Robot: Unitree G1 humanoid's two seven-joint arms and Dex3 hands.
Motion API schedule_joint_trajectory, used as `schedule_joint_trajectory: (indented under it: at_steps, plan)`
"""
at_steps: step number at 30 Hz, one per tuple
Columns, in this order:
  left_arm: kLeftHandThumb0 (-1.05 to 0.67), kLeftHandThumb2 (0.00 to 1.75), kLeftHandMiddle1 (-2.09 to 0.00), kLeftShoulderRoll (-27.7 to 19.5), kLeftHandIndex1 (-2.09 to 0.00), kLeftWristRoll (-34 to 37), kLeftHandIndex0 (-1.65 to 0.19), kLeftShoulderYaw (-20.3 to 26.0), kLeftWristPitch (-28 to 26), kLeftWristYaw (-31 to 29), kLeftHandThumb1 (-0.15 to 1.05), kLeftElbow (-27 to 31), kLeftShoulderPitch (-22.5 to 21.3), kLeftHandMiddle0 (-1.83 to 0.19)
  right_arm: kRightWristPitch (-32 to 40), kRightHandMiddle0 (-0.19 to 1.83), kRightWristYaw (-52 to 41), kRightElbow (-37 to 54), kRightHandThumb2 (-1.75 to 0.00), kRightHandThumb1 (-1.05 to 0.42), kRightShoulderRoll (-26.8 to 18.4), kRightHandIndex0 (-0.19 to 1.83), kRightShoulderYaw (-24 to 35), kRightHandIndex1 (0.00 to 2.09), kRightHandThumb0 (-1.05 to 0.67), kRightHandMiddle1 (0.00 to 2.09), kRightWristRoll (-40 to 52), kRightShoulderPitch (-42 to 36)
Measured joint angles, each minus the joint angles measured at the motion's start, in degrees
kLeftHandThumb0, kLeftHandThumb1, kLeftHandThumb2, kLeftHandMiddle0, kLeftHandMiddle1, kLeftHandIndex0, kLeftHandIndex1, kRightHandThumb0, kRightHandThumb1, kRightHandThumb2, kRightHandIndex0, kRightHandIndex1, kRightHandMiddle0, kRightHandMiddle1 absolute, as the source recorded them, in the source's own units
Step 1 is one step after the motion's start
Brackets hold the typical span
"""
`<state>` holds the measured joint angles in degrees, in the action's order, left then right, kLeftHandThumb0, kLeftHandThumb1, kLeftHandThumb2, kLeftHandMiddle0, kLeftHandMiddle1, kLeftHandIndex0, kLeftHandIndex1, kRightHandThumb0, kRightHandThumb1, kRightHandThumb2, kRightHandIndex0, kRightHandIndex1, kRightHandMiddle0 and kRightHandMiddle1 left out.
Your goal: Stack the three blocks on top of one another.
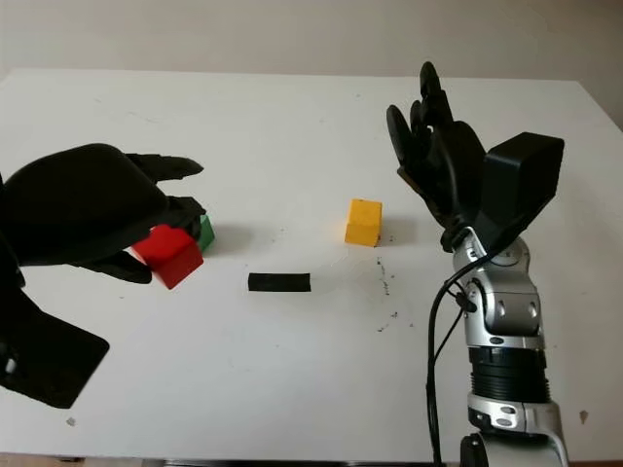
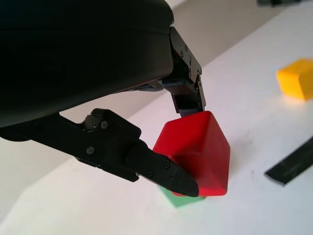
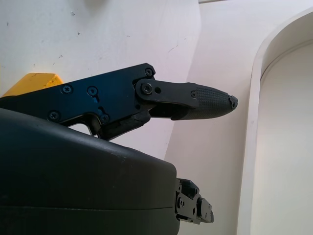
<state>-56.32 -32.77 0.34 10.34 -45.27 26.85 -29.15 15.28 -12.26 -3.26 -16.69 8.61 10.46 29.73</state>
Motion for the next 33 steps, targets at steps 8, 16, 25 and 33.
schedule_joint_trajectory:
  at_steps: [8,16,25,33]
  plan:
    - [-0.44,0.05,-0.05,4.23,-0.30,-1.02,-0.96,-7.36,6.04,2.32,0.90,-9.86,-9.38,-0.32,0.20,-0.19,0.09,0.31,-0.49,-1.05,0.35,-0.19,-0.16,0.00,-0.65,0.00,-0.39,-0.29]
    - [-0.40,0.05,-0.06,11.37,-0.15,-5.97,-1.12,-15.29,16.91,10.32,0.86,-23.27,-15.31,-0.36,-0.22,-0.19,-0.23,0.30,-0.49,-1.05,0.51,-0.19,-0.43,0.00,-0.65,0.00,-0.95,-0.39]
    - [-0.43,0.05,-0.05,14.02,-0.90,-17.73,-0.75,-21.06,31.18,26.80,0.84,-37.43,-19.05,-0.30,-0.29,-0.19,-0.59,0.19,-0.49,-1.05,0.54,-0.19,-0.35,0.00,-0.63,0.00,-0.80,-0.39]
    - [-0.43,0.05,-0.05,15.75,-1.23,-25.21,-0.59,-24.32,36.83,39.25,0.86,-45.35,-22.90,-0.24,-0.62,-0.19,-1.07,0.03,-0.51,-1.05,0.76,-0.19,-0.43,0.00,-0.62,0.00,-0.80,-0.39]
